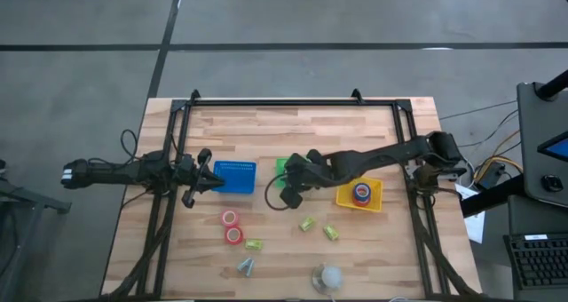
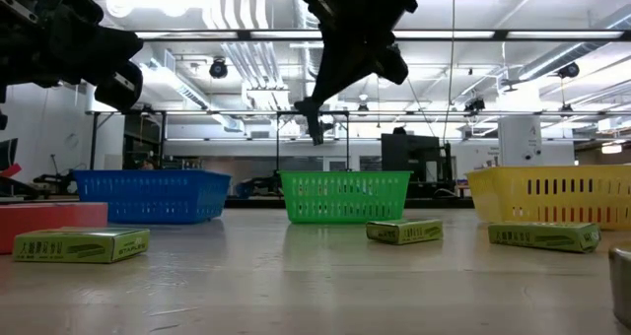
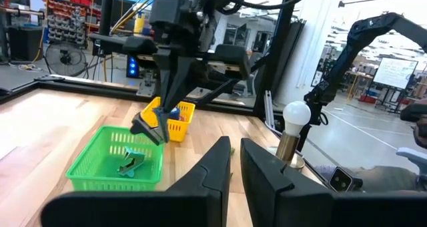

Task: Pick and place Stapler, Stapler remover, tape
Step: Put the black staple remover into the green bin

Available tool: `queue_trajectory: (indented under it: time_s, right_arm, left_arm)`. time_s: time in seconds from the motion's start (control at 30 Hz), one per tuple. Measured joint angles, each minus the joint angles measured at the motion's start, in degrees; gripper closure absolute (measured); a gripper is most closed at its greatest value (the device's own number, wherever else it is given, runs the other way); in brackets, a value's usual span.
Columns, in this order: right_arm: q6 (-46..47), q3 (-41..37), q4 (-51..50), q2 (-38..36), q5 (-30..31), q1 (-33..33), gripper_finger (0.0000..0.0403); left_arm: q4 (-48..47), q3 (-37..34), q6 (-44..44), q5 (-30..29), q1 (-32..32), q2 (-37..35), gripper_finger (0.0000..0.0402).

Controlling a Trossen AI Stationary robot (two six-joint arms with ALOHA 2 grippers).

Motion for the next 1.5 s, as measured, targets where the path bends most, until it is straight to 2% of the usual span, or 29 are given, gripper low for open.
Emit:
queue_trajectory:
  time_s: [0.37,1.13,1.3,1.5]
  right_arm:
    - [-0.87,-0.38,-0.2,4.41,-1.64,-4.8,0.0395]
    - [-2.87,-0.38,-0.63,9.92,-1.8,-5.56,0.0394]
    - [-2.91,-0.05,-0.37,9.43,-1.69,-5.56,0.0365]
    - [-3.04,0.16,-0.24,9.35,-1.7,-5.51,0.0296]
  left_arm:
    - [0.11,0.0,-0.01,0.0,-0.01,0.0,0.036]
    - [0.02,0.0,0.0,-0.01,0.0,0.09,0.036]
    - [0.02,0.0,-0.01,-0.01,-0.01,0.09,0.036]
    - [0.04,0.0,0.0,0.0,0.0,0.09,0.036]
